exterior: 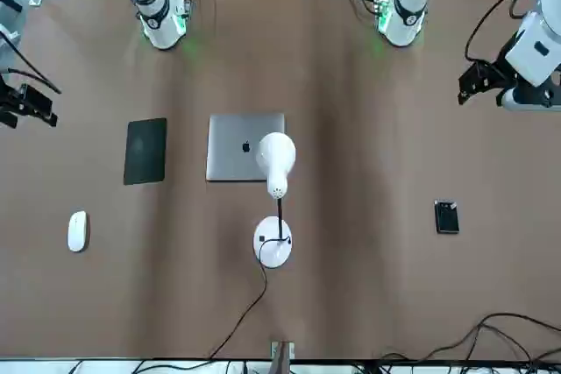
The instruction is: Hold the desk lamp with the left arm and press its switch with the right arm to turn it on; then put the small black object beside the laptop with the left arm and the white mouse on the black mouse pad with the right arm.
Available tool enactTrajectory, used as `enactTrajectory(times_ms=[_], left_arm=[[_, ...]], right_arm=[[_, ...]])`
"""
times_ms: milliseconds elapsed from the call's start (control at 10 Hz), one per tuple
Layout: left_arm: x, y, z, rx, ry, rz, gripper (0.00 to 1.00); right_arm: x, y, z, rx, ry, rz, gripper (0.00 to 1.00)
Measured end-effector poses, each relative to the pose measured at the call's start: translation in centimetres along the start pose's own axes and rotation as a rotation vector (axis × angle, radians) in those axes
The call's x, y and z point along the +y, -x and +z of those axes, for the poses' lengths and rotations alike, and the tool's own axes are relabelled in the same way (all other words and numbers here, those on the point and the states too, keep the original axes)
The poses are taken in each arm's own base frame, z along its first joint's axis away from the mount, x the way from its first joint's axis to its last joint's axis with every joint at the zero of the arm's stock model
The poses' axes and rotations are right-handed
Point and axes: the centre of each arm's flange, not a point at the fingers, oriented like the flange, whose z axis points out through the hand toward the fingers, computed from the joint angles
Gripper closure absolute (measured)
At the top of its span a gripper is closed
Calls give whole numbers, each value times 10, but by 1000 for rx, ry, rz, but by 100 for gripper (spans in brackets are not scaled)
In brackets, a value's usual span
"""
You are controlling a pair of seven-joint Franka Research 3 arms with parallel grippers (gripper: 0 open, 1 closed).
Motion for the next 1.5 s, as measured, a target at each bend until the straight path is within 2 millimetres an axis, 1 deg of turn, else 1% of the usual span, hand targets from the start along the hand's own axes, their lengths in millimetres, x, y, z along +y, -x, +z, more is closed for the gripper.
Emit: enactTrajectory(times_ms=[300, 400, 500, 600, 700, 800, 900, 1000, 1100, 1200, 1300, 1400, 1500], left_arm=[[1, 0, 0, -1, 0, 3, 0], [2, 0, 0, -1, -1, 8, 1], [3, 0, 1, -2, -1, 21, 1], [4, -4, 4, -7, 0, 57, 1], [10, -15, 13, -14, 2, 107, 1], [26, -31, 27, -6, 18, 153, 1], [53, -51, 47, 11, 36, 198, 1], [89, -71, 77, 17, 45, 250, 1], [125, -85, 114, 6, 51, 296, 1], [153, -97, 149, -1, 60, 334, 0], [175, -110, 181, -1, 75, 362, 0], [193, -123, 211, 15, 94, 383, 0], [208, -134, 236, 51, 115, 399, 0]], right_arm=[[-1, 0, 0, 1, -2, -1, 0], [-4, -1, 1, 1, -20, -3, 0], [-11, -4, 5, -4, -69, -9, 1], [-22, -11, 16, -13, -132, -20, 4], [-39, -25, 35, -24, -169, -14, 8], [-65, -41, 59, -40, -197, 1, 15], [-100, -57, 87, -47, -231, -2, 32], [-137, -74, 116, -31, -258, -14, 50], [-166, -90, 146, 4, -270, -28, 64], [-194, -104, 174, 54, -278, -43, 81], [-220, -115, 204, 100, -289, -50, 96], [-243, -125, 241, 128, -328, -32, 99], [-265, -132, 278, 138, -388, 2, 99]])
